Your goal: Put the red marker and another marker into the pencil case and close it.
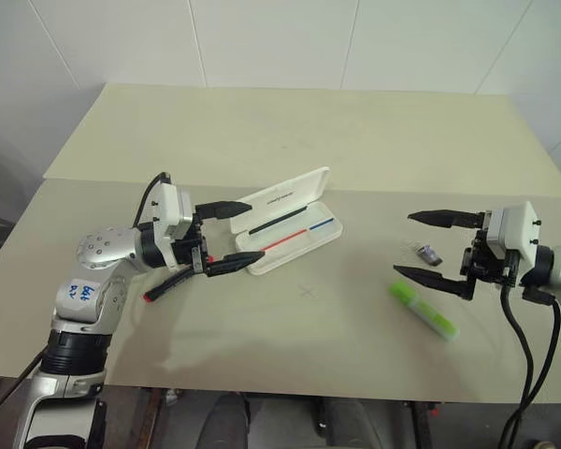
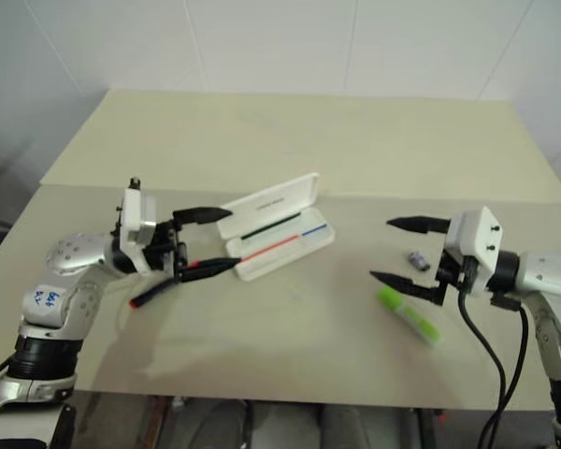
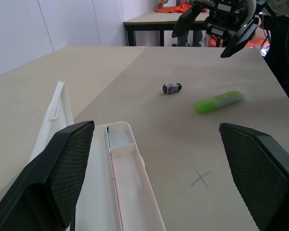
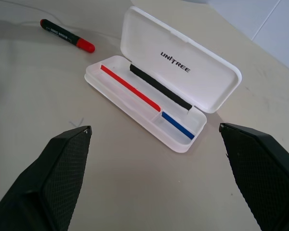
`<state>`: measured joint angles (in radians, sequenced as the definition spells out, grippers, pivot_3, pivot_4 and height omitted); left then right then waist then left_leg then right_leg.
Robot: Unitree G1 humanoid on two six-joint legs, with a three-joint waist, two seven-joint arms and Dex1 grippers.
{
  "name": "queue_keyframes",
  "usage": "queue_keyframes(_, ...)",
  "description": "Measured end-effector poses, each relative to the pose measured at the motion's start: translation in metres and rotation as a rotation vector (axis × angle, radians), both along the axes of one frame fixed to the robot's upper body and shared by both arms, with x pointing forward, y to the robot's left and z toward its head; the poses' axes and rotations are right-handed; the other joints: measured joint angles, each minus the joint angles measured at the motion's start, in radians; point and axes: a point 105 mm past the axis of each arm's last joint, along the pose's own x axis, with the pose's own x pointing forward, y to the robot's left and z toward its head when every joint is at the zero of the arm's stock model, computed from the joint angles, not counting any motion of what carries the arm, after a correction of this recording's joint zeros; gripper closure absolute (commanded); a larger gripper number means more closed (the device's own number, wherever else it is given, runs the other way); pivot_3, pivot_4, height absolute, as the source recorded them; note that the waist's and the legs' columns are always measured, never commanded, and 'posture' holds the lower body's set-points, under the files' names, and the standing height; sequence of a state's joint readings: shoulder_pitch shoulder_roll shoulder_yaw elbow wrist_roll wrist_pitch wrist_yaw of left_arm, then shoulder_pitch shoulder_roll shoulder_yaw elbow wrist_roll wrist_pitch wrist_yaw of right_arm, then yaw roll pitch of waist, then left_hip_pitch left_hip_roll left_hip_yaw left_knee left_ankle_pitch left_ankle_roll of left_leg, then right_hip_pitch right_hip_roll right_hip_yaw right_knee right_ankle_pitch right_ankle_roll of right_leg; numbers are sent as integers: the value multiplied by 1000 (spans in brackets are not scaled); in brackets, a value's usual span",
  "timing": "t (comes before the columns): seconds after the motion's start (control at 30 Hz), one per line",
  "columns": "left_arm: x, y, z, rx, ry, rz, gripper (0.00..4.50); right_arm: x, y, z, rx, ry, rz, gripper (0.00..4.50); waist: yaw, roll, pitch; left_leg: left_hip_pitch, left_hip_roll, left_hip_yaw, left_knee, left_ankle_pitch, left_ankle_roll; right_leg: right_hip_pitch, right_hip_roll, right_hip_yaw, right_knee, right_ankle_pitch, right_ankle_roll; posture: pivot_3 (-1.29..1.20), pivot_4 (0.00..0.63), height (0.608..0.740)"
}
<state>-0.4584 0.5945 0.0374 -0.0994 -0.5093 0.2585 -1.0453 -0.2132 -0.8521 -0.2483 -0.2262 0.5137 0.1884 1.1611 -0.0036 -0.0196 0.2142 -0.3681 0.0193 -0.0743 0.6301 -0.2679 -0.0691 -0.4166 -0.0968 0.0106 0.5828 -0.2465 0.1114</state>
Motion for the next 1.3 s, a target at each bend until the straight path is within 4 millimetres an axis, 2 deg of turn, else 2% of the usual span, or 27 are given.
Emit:
queue_keyframes(0.17,4,-1,-1,14,-6,35,37,-1,11,-1,-5,-10,35,0,0,0,0,0,0,0,0,0,0,0,0,1,0,0,1,0,150,740)
queue_keyframes(0.27,4,1,-6,3,13,82,37,-12,24,5,-1,-32,82,0,0,0,0,0,0,0,-1,0,0,0,0,1,0,0,1,0,150,740)
queue_keyframes(0.37,2,3,-14,4,48,108,37,-13,23,5,-1,-16,85,0,1,-1,0,-1,0,0,1,0,0,0,0,1,-1,1,2,0,150,740)
queue_keyframes(0.47,-2,2,-14,12,52,129,37,-7,17,5,12,-6,65,0,1,-1,1,-1,0,1,1,0,0,0,0,1,-2,2,2,0,150,740)
queue_keyframes(0.57,-8,-1,-16,18,64,149,37,-4,23,4,46,-15,84,0,0,-1,1,0,0,1,1,0,0,0,0,2,-2,2,2,0,150,740)
queue_keyframes(0.8,-17,-5,-35,33,150,192,2291,-5,40,-2,91,-8,124,0,0,-1,1,0,0,2,1,0,0,0,0,3,-2,2,2,0,150,740)
queue_keyframes(1.1,-11,-6,-67,124,200,249,2291,-14,54,1,137,-48,116,0,1,-1,1,0,0,2,1,0,0,0,0,3,-3,3,1,0,150,740)
queue_keyframes(1.3,-7,-10,-75,158,199,250,2291,-16,59,4,151,-73,111,0,1,-1,1,-1,0,2,1,0,0,0,0,3,-3,3,1,0,150,740)
